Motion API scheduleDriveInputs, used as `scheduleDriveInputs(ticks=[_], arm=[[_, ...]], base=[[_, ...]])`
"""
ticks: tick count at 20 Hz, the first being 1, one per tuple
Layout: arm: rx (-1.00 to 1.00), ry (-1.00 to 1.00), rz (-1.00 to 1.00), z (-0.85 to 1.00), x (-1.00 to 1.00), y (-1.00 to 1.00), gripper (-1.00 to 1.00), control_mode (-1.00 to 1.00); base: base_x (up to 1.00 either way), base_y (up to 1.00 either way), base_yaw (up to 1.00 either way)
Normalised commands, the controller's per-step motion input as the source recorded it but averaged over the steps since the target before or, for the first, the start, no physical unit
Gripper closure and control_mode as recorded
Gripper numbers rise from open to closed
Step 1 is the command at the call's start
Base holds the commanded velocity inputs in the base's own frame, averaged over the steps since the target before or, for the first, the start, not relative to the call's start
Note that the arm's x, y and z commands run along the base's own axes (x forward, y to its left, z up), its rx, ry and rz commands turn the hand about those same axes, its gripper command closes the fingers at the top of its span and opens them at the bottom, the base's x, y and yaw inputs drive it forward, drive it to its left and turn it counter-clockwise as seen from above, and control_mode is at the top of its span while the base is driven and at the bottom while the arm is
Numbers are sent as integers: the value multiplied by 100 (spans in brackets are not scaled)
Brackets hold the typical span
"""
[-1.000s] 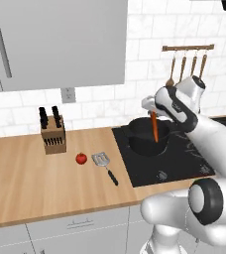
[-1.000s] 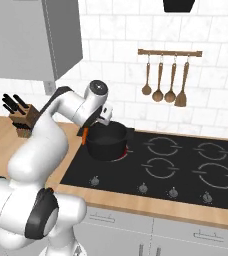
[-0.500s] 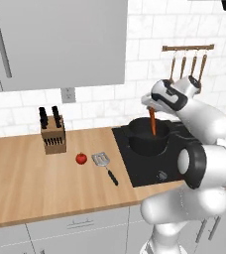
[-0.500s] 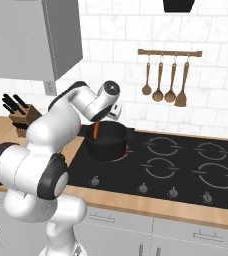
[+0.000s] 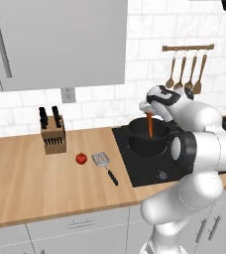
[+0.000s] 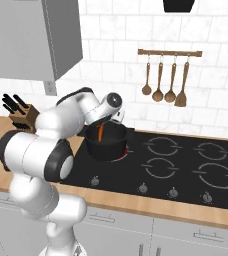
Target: Put the carrot and tomato in the pot. Retrieve the spatula and lightly stir the vegetables in the pot.
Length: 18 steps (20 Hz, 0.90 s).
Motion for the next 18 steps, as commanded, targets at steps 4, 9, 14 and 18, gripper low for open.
scheduleDriveInputs(ticks=[4,9,14,18], arm=[[-5,-15,0,-28,31,0,100,-100],[-4,-15,0,-29,4,-4,100,-100],[-3,-13,0,-23,1,-6,100,-100],[-4,-7,0,-24,6,-4,100,-100]], base=[[0,0,0],[0,0,0],[0,0,0],[0,0,0]])
